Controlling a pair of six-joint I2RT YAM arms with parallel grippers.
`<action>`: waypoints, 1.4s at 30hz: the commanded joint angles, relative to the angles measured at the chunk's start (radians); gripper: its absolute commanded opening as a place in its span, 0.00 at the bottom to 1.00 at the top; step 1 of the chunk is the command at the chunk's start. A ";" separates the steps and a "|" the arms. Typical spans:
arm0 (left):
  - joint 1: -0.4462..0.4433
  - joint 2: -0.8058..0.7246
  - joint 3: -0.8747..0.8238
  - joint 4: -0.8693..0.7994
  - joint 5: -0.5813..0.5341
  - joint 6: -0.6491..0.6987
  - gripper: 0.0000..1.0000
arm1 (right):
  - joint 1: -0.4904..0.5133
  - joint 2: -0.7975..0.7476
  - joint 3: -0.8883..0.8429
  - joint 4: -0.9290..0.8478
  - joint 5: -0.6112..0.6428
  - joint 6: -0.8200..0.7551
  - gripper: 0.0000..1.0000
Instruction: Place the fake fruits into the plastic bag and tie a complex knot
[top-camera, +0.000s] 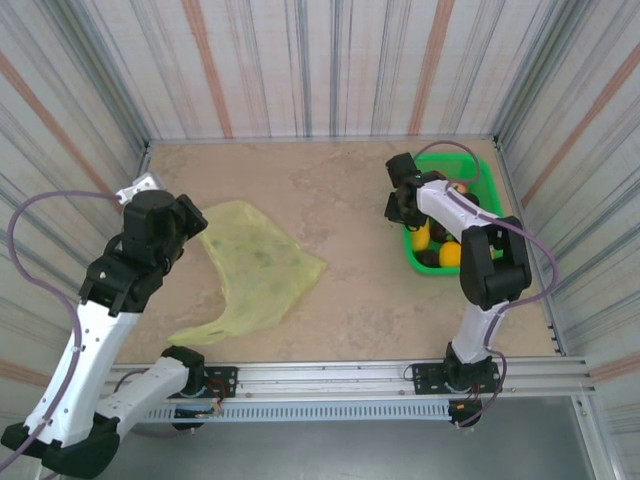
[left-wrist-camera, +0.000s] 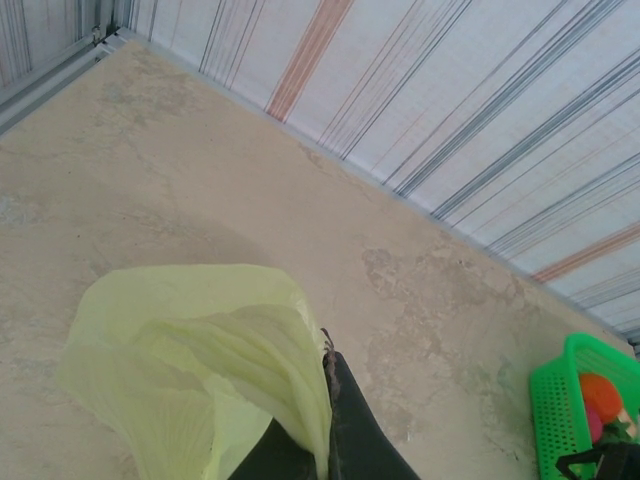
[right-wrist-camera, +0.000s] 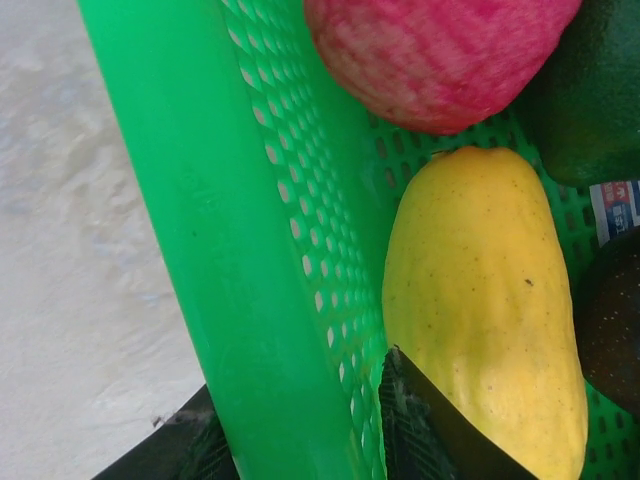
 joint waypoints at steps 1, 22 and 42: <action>-0.008 0.014 0.024 0.026 0.009 -0.036 0.00 | -0.016 -0.076 -0.025 -0.007 0.002 0.035 0.39; -0.010 0.064 -0.011 0.209 0.274 -0.024 0.00 | 0.506 -0.280 0.016 0.331 -0.451 -0.119 0.34; -0.047 0.031 0.013 0.245 0.368 0.031 0.00 | 0.660 0.024 0.255 0.204 -0.256 -0.217 0.64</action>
